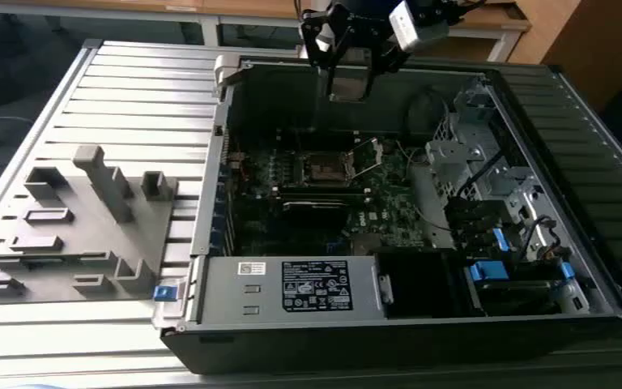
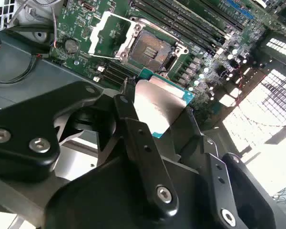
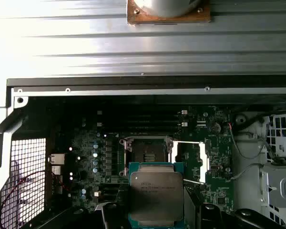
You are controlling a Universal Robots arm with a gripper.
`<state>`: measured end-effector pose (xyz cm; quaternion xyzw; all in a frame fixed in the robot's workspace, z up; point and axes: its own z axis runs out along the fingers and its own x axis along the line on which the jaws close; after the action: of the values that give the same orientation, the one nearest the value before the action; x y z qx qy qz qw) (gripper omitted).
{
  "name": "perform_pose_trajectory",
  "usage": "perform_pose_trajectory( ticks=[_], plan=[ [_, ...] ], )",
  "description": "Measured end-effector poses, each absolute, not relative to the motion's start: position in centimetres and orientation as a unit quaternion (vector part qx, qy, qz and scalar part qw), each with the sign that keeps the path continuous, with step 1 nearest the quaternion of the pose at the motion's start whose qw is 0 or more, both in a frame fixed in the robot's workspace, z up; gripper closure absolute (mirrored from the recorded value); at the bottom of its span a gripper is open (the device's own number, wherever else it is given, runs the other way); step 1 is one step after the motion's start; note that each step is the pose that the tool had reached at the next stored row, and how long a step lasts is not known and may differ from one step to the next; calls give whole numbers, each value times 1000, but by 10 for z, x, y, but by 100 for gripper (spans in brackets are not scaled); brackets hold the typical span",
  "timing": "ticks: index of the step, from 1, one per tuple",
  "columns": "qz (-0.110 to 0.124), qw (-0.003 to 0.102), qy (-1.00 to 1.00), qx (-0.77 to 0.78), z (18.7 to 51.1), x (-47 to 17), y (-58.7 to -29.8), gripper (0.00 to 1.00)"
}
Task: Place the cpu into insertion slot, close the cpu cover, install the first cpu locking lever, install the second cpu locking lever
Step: 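Place the cpu into insertion slot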
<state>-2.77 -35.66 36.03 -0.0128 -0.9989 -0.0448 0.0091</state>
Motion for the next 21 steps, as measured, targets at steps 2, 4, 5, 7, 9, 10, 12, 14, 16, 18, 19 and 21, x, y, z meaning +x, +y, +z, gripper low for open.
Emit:
perform_pose_trajectory(
  ticks=[2,4,5,7,9,10,12,14,16,18,19,21],
  plan=[
    [-45,9,-999,-13,360,-28,-357,46],
    [-45,9,-999,-13,360,-28,-357,46],
    [-45,9,-999,-13,360,-28,-357,46],
    [-45,9,-999,-13,360,-28,-357,46],
    [-45,9,-999,-13,360,-28,-357,46],
    [-45,9,-999,-13,360,-28,-357,46],
    [-45,9,-999,-13,360,-28,-357,46],
    [-45,9,-999,-13,359,-28,-357,46],
    [-45,9,-999,-13,357,-28,-357,46],
    [-45,9,-999,-13,354,-28,-357,46],
    [-45,9,-999,-13,353,-28,-357,46],
    [-45,9,-999,-13,353,-28,-357,46]
  ],
)
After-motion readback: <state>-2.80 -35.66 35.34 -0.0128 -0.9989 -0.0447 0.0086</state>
